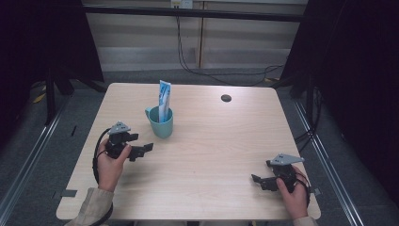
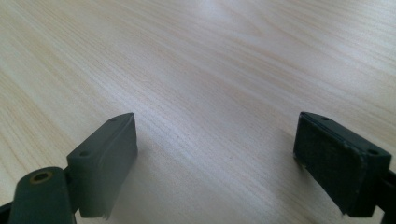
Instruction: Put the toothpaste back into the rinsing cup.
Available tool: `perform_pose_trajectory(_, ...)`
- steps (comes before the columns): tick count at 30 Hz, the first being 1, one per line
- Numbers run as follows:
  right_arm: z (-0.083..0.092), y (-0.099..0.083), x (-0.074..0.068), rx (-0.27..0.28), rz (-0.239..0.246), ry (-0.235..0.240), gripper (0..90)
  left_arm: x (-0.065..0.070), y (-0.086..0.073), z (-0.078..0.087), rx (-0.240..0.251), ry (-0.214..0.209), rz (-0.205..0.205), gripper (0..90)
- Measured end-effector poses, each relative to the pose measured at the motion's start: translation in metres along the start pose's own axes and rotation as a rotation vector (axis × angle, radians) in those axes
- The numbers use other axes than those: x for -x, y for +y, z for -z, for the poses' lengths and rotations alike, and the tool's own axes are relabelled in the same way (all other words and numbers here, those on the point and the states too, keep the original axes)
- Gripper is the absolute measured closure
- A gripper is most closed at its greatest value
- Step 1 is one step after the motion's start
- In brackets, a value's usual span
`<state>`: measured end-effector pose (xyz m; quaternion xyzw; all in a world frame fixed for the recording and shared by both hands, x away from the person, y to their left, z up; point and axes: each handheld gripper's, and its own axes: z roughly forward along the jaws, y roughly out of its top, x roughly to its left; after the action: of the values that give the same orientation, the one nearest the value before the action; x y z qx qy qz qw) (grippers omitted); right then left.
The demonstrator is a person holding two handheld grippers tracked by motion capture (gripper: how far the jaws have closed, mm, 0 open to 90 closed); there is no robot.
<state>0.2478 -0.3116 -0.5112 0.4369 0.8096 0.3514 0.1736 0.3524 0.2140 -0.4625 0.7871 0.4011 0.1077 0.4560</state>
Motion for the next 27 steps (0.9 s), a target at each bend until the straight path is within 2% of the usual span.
perform_pose_trajectory(11, 0.000, 0.000, 0.000, -0.001, -0.001, 0.001, 13.1, 0.002, -0.016, -0.005, -0.019, -0.005, -0.006, 18.3)
perform_pose_trajectory(27, 0.000, 0.000, 0.000, -0.001, 0.000, 0.002, 13.1, 0.004, -0.035, -0.011, -0.047, 0.010, -0.011, 18.4)
